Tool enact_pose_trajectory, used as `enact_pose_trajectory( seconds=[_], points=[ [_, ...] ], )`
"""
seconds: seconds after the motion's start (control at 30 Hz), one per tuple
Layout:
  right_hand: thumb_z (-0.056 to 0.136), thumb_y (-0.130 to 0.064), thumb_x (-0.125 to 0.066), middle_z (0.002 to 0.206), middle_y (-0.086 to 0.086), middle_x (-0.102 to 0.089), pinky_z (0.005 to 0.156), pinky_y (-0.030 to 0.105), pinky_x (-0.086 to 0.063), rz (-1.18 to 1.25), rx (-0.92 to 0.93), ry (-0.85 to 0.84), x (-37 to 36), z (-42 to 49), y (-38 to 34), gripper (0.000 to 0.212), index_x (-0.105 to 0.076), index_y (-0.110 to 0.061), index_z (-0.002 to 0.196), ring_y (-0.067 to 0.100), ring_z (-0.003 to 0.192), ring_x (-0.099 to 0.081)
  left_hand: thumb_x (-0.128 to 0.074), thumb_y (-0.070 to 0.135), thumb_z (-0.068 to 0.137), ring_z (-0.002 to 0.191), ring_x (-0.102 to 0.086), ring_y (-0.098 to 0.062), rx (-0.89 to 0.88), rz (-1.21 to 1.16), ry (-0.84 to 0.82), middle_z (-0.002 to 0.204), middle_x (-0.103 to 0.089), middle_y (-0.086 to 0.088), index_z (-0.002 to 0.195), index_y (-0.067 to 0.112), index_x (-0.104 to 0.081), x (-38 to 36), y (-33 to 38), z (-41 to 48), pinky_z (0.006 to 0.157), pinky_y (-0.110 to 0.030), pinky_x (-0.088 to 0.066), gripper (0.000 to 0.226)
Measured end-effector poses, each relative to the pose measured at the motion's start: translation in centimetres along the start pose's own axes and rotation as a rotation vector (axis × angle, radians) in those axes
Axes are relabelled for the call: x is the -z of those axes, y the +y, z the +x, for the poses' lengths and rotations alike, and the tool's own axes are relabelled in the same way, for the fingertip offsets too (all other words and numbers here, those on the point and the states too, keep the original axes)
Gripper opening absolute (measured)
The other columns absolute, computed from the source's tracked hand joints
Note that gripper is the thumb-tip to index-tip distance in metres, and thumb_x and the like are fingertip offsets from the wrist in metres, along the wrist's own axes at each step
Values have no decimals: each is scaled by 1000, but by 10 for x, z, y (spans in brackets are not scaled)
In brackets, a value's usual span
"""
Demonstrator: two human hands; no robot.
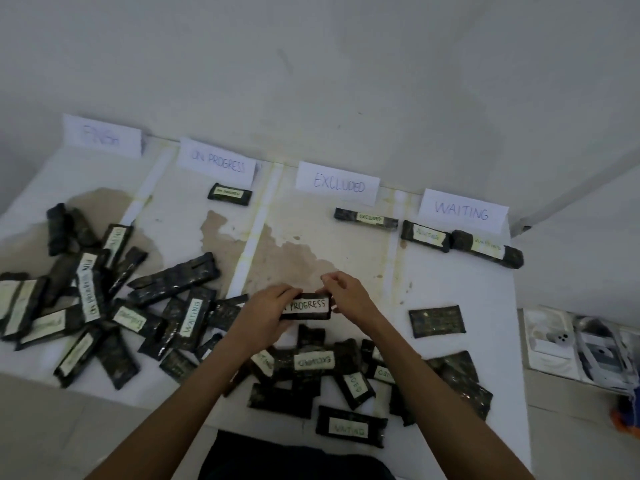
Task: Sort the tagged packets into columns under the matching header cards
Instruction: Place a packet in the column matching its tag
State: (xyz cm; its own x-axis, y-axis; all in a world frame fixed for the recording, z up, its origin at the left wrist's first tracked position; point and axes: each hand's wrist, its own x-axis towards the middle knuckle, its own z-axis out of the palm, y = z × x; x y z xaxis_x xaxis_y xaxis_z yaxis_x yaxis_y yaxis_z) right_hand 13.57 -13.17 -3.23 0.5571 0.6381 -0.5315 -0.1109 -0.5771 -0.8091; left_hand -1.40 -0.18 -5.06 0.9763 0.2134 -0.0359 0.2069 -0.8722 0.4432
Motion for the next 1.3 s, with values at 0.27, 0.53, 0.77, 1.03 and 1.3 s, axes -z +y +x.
enact_pose_trajectory(
  seconds=[0.27,0.53,0.77,1.03,1.3],
  points=[
    [91,-29,-54,97,-2,-63,66,20,-48,-204,72,-20,-88,33,-33,22,-60,-19,110,15,85,-62,-75,15,71,105,-52,-27,226,10,26,118,-51,-9,127,11,-50,58,-103,-42,86,-40,-50,62],
    [92,-17,-51,96,4,-66,76,35,-52,-308,185,-65,-162,62,-63,21,-60,-16,111,20,82,-62,-79,9,64,98,-54,-34,322,196,77,112,-59,-11,121,12,-57,100,-208,-28,82,-45,-45,61],
    [88,-10,-53,99,3,-63,79,31,-49,-341,159,-32,-201,88,-77,23,-62,-14,109,19,86,-58,-79,3,62,100,-52,-38,287,199,55,113,-58,-14,119,9,-58,126,-297,26,79,-47,-43,60],
    [84,-10,-54,102,3,-63,80,23,-44,-523,352,32,-217,124,-74,28,-63,-16,110,17,96,-56,-74,-6,62,92,-53,-37,161,108,26,109,-59,-17,119,6,-60,130,-370,106,74,-45,-48,60],
    [73,-26,-68,108,1,-59,86,27,-44,-619,623,-21,-215,141,-73,38,-63,-18,110,18,99,-51,-80,2,62,102,-50,-33,133,5,-100,116,-56,-12,125,9,-57,124,-394,143,87,-44,-42,67]
  ],
)
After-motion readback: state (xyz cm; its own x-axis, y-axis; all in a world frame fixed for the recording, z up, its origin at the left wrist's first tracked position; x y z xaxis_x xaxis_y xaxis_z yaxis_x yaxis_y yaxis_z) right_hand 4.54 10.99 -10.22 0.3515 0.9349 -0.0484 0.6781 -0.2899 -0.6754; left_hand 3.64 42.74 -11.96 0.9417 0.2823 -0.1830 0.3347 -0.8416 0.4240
